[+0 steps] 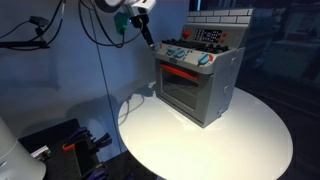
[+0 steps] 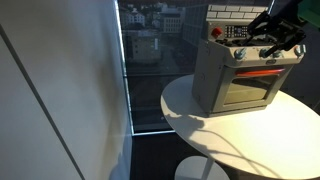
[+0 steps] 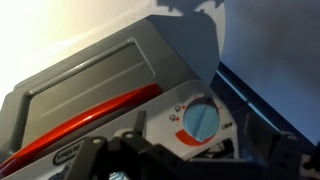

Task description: Turn the first and third knob from the left in a clockwise direction

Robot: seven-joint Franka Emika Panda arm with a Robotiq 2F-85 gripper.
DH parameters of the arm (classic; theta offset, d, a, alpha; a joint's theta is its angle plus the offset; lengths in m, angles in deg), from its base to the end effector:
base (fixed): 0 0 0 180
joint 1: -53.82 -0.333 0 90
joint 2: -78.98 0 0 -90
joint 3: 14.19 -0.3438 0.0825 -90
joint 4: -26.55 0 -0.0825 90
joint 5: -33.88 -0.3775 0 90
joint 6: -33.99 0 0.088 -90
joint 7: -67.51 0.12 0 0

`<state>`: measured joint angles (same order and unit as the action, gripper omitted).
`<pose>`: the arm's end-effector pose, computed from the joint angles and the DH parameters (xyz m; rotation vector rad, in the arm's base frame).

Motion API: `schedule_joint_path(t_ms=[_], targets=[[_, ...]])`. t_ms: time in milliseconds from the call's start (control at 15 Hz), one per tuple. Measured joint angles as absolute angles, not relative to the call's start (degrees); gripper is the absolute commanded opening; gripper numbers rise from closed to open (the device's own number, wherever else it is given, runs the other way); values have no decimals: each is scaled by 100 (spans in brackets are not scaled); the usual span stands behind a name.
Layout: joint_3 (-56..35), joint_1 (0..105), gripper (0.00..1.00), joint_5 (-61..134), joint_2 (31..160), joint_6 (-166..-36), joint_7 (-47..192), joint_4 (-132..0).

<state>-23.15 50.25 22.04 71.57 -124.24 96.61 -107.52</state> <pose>0.5158 0.1089 0.4679 -2.6967 0.6247 -0.6744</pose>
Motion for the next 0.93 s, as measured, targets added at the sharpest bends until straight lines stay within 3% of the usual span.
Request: schedule_joint_path(t_ms=[867, 933], targets=[[-2311, 4942, 100, 2066, 7527, -12674, 9667, -10438], [-2310, 4937, 92, 2065, 7564, -12674, 9667, -10394]])
